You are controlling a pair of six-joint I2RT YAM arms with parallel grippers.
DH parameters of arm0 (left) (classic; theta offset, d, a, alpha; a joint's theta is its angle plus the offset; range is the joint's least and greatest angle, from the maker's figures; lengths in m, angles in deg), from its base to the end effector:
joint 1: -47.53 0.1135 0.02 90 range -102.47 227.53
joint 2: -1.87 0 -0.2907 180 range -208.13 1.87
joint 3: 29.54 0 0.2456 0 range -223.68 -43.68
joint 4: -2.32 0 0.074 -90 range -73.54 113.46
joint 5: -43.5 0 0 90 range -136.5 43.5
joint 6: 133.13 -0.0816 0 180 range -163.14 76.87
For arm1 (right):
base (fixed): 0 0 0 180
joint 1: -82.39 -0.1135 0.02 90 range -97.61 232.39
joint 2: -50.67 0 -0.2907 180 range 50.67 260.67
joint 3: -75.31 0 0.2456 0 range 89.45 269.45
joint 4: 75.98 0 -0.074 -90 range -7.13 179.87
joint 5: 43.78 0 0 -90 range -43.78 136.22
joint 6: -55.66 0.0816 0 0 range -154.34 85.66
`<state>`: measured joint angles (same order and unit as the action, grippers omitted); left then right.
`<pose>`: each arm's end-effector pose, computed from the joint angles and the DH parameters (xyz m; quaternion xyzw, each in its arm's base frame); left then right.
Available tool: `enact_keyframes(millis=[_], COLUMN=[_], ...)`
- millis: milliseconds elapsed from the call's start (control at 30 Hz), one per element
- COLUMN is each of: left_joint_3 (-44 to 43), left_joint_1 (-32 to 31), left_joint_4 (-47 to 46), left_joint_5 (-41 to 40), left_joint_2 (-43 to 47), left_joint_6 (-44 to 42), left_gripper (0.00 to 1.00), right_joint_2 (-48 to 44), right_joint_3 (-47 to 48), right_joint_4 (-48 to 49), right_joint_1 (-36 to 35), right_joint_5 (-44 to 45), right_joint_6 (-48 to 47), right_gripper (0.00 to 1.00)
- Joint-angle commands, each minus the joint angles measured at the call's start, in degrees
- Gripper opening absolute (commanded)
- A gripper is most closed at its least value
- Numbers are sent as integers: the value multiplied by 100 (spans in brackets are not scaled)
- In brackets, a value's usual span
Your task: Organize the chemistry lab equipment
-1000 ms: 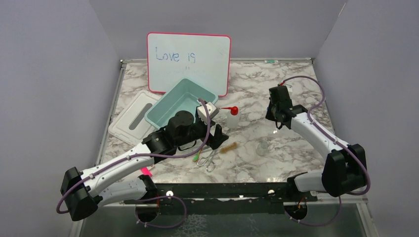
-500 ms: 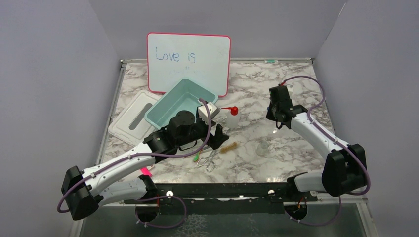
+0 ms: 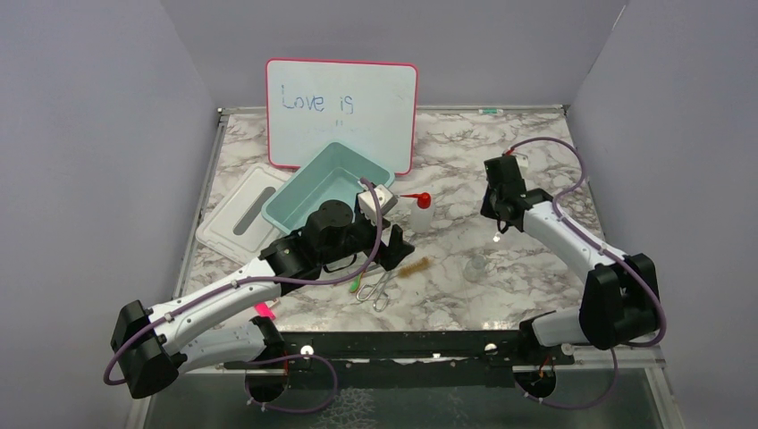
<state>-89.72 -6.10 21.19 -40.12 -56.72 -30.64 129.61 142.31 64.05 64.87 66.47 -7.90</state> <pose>0.1481 -0.2164 0.3223 0.3134 0.7412 -0.3605 0.4717 0.2921 0.0626 0.2295 0.1296 0.9233 -0.0339 0.3601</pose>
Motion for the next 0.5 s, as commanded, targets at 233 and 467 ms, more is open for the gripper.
enact_keyframes(millis=[233, 467], left_joint_3=[97, 95], left_joint_1=[-8, -10], left_joint_4=[-151, -140], left_joint_5=[39, 13], left_joint_2=[70, 76], left_joint_6=[26, 39], left_gripper=[85, 85], right_joint_2=[413, 108], right_joint_3=[-18, 142], right_joint_4=[65, -43], right_joint_1=[16, 20], right_joint_5=[29, -104], right_joint_6=[64, 109], right_gripper=[29, 53])
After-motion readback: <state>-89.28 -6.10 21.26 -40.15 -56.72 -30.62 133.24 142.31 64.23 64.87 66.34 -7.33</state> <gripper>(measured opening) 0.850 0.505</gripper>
